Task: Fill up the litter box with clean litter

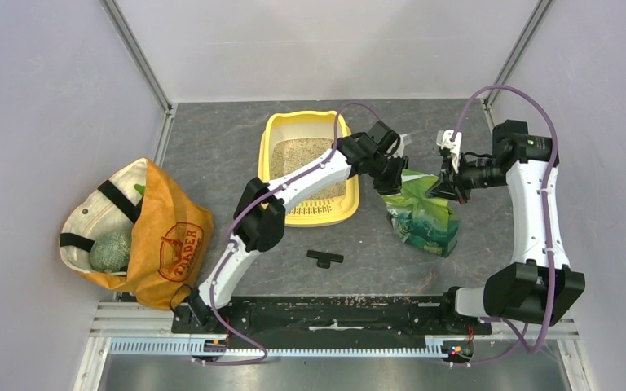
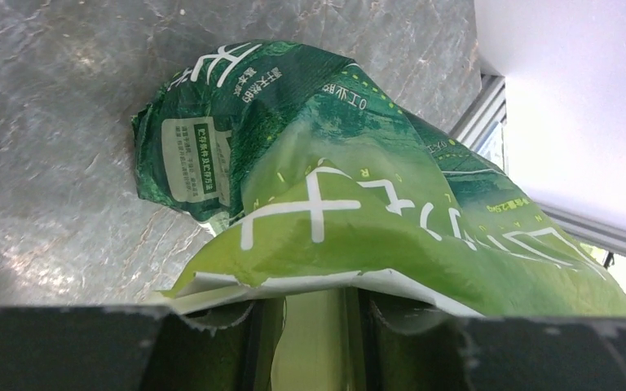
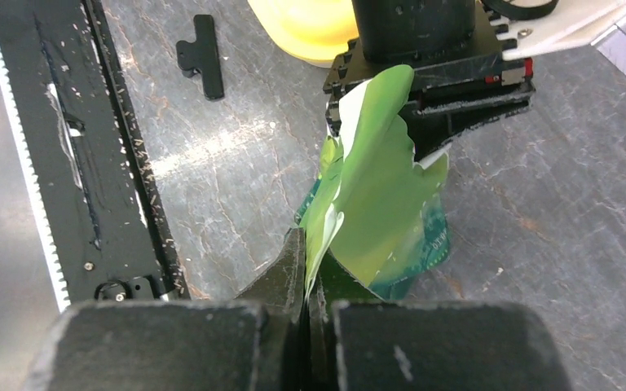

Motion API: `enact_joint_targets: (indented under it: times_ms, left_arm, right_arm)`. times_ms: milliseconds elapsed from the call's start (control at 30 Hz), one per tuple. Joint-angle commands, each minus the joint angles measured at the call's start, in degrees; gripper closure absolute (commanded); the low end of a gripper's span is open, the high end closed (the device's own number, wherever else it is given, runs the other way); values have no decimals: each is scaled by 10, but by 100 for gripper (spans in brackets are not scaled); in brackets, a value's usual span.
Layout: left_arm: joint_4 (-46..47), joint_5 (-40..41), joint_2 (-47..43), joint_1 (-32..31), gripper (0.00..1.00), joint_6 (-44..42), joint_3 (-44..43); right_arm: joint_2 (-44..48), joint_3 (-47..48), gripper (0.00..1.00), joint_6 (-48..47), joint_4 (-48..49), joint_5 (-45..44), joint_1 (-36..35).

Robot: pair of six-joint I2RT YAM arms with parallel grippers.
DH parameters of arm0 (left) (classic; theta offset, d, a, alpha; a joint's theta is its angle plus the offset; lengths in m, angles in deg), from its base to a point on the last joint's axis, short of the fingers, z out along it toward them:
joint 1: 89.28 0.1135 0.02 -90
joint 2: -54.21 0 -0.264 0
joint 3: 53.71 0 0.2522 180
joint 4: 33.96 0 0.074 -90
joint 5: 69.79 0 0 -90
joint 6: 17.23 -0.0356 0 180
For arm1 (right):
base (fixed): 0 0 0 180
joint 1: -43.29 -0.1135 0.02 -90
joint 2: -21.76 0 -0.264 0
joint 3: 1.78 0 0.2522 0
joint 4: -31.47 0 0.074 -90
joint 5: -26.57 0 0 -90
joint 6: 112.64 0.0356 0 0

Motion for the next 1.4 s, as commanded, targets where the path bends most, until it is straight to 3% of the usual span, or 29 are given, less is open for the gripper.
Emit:
enact_joint_targets:
  times_ms: [0, 167, 400, 500, 800, 1367]
  left_arm:
    - [5, -81, 54, -25, 98, -37, 61]
    - [196, -239, 8, -8, 98, 13, 181]
    - [451, -323, -127, 16, 98, 138, 325]
    - [500, -320, -171, 34, 98, 177, 367]
    - [480, -305, -253, 100, 98, 185, 439]
    - [422, -301, -353, 225, 98, 165, 506]
  right_arm:
    - [-9, 1, 100, 45, 54, 36, -18]
    - [-18, 7, 100, 54, 67, 29, -20]
    - [-24, 66, 100, 62, 65, 35, -20]
    - [-20, 88, 100, 50, 51, 28, -20]
    - [-2, 103, 100, 46, 45, 54, -22]
    - [-36, 144, 100, 180, 206, 49, -97]
